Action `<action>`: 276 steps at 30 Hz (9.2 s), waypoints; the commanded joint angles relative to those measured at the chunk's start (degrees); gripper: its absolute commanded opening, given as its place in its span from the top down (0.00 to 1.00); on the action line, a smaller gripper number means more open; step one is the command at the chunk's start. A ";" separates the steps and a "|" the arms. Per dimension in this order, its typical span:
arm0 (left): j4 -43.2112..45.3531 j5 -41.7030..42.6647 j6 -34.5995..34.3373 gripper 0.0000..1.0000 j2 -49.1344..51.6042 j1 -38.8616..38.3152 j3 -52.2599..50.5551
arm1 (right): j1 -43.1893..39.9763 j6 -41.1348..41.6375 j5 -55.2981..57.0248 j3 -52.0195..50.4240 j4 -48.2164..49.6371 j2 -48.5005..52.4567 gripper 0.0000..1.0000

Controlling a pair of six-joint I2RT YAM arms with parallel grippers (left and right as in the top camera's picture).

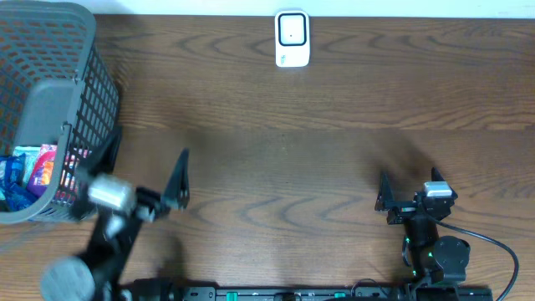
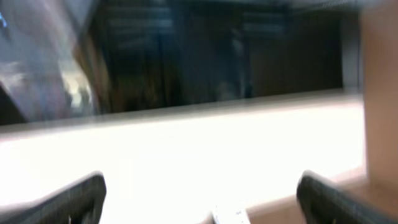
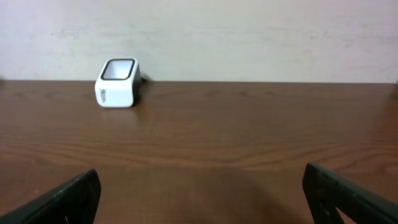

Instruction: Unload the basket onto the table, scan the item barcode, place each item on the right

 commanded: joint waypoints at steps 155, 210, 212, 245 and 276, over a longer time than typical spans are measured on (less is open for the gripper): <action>-64.22 -19.10 -35.01 0.92 86.12 33.70 56.37 | -0.35 -0.59 -0.17 -0.22 -0.11 -0.35 0.01; -43.34 -13.25 -22.62 0.93 79.36 -16.52 60.74 | -0.35 -0.59 -0.17 -0.22 -0.11 -0.35 0.01; -41.38 -13.35 -18.99 0.92 83.36 -18.47 60.76 | -0.35 -0.59 -0.17 -0.22 -0.11 -0.35 0.01; -37.90 -41.64 -7.08 0.43 81.26 -27.87 60.87 | -0.35 -0.59 -0.17 -0.22 -0.11 -0.35 0.01; -57.94 -47.32 -29.53 0.09 83.41 25.35 60.59 | -0.35 -0.59 -0.17 -0.22 -0.11 -0.35 0.01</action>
